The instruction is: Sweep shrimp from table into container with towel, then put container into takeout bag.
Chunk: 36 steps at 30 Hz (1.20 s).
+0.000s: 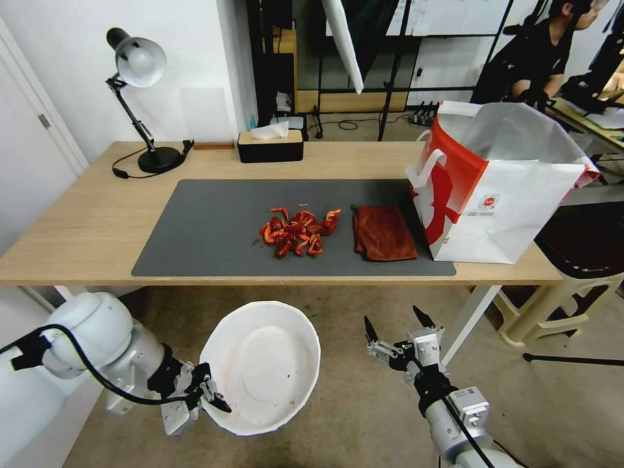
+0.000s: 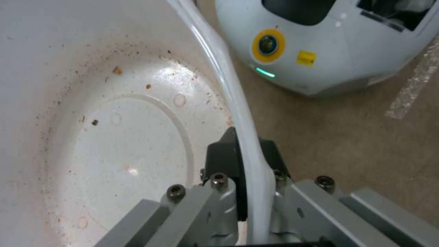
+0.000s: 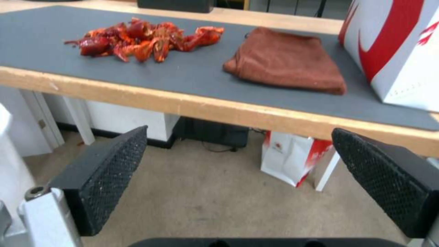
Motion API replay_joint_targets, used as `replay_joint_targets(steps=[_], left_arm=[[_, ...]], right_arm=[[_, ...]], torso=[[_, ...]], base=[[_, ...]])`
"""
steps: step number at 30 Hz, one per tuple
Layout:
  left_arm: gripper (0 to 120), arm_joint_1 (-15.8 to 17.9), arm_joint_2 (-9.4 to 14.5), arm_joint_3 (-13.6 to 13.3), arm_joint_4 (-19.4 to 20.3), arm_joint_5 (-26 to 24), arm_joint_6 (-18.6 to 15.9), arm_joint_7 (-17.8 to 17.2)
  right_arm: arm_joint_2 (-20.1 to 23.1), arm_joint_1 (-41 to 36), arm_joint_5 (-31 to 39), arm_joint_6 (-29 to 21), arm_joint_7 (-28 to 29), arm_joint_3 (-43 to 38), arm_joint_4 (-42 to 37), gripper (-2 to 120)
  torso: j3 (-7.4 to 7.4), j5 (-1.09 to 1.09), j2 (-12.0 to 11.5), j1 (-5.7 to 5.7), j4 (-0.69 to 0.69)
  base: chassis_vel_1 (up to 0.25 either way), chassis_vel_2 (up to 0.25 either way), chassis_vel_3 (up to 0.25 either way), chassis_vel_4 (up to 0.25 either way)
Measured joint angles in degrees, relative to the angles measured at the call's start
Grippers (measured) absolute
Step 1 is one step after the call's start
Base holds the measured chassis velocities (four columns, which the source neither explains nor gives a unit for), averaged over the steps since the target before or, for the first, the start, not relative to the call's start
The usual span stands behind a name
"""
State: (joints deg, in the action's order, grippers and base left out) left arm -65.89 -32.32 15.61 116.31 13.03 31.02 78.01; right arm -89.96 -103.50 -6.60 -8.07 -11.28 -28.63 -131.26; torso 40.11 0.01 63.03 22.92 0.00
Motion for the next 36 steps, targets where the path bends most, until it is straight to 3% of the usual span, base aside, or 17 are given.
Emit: replay_joint_targets(steps=[6,17,24,28,30,36], left_arm=[[0,3.42,-2.37,-1.5,-4.14,0.87,0.24,0.02],[0,8.69,-5.87,-7.41,-9.96,0.13,-0.8,0.9],[0,14.74,-8.11,-14.36,-15.54,0.54,-0.76,0.76],[0,17.22,-9.07,-16.75,-17.74,0.45,-1.12,0.66],[0,20.05,-10.27,-18.89,-20.71,-0.08,-1.83,0.53],[0,22.88,-11.86,-19.99,-23.5,0.91,-1.7,-0.82]], right_arm=[[0.09,-0.46,0.16,0.0,0.0,-0.32,-1.26,100],[-0.28,-1.49,-0.05,0.17,0.12,-0.3,-3.33,100],[-0.62,-2.38,-0.16,0.44,0.2,-0.42,-4.89,100],[-0.77,-2.51,-0.2,0.45,0.22,-0.42,-5.24,100],[-0.91,-2.57,-0.27,0.5,0.25,-0.44,-5.33,100],[-1.22,-2.5,-0.3,0.58,0.46,-0.46,-5.34,100]], torso=[[0.0,-0.01,0.0,0.01,-0.02],[0.0,0.0,0.0,0.0,0.0],[0.0,0.0,0.0,0.0,0.0],[0.0,-0.01,0.0,0.0,-0.01],[0.0,-0.01,-0.01,0.0,0.0],[0.0,-0.01,-0.01,0.0,0.0]], base=[[0.0,0.0,0.0,0.0],[0.0,0.0,0.0,0.0],[0.0,0.0,0.0,0.0],[0.0,0.0,0.0,0.0],[0.0,0.0,0.0,0.0],[0.0,0.0,0.0,0.0]])
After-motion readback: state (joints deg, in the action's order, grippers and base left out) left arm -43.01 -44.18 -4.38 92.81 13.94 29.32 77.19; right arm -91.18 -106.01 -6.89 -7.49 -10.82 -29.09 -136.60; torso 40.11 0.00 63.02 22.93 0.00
